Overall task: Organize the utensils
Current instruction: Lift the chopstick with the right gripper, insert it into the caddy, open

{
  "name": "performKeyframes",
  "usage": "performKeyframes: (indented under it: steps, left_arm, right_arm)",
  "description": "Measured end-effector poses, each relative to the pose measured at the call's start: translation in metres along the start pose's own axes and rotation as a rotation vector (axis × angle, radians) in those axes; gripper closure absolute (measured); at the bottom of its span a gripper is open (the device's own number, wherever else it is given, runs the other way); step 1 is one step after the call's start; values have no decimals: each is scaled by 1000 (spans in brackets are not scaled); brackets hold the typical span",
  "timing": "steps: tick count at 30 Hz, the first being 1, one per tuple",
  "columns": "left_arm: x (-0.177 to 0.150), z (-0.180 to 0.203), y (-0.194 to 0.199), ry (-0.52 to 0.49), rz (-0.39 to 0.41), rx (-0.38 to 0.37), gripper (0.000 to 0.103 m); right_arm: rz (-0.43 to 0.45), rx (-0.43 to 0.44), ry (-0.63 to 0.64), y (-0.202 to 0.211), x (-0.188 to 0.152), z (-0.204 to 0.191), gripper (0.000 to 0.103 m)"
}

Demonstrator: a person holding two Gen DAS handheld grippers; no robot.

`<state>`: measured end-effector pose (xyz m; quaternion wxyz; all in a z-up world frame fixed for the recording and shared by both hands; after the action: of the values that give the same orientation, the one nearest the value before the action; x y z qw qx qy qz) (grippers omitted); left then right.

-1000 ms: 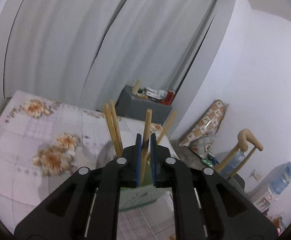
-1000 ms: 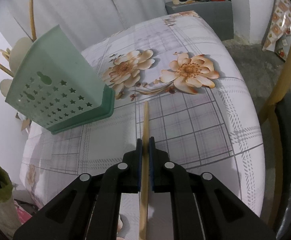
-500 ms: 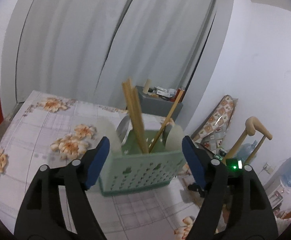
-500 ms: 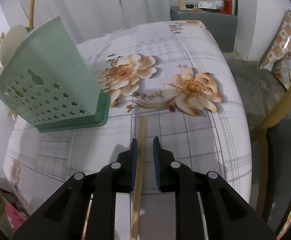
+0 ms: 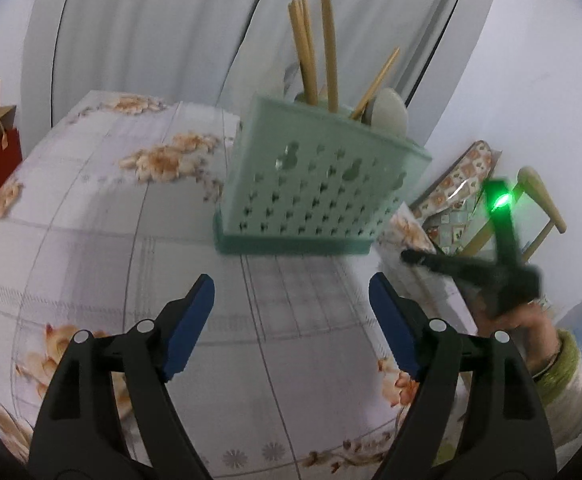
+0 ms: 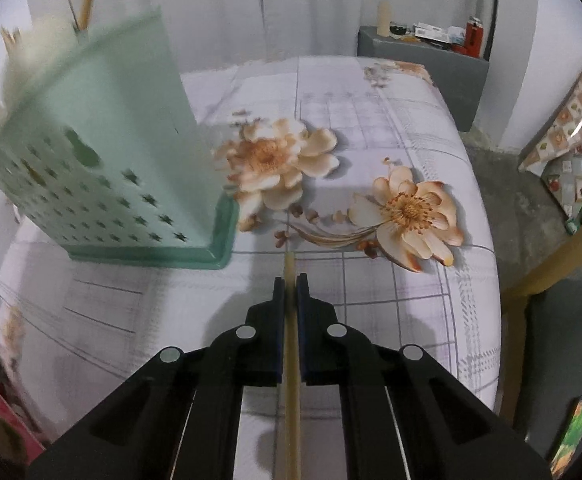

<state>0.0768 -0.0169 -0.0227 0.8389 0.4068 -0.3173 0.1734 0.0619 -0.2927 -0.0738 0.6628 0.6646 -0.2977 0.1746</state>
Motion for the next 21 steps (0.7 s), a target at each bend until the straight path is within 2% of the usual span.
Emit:
performKeyframes:
  steps: [3, 9, 16, 21]
  left_arm:
    - [-5, 1, -2, -5, -12, -10, 27]
    - [0, 6, 2, -25, 12, -20, 27]
    - [3, 6, 5, -17, 25, -6, 27]
    - [5, 4, 6, -15, 29, 12, 28]
  right_arm:
    - [85, 29, -27, 32, 7, -2, 97]
    - [280, 107, -77, 104, 21, -6, 97]
    - [485, 154, -48, 178, 59, -14, 97]
    - [609, 214, 6, 215, 93, -28, 97]
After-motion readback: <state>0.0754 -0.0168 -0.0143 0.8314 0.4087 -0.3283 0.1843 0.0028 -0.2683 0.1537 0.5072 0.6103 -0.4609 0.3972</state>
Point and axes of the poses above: each gripper's, at about its wrist camera, not at the fingertips, and y roughly against the way its jaws point, z to its right, x to its top, the point moved 6 cm from there along -y, roughly the way its jaws point, and after that the axes turned 10 degrees about y, right-handed, at the moved point
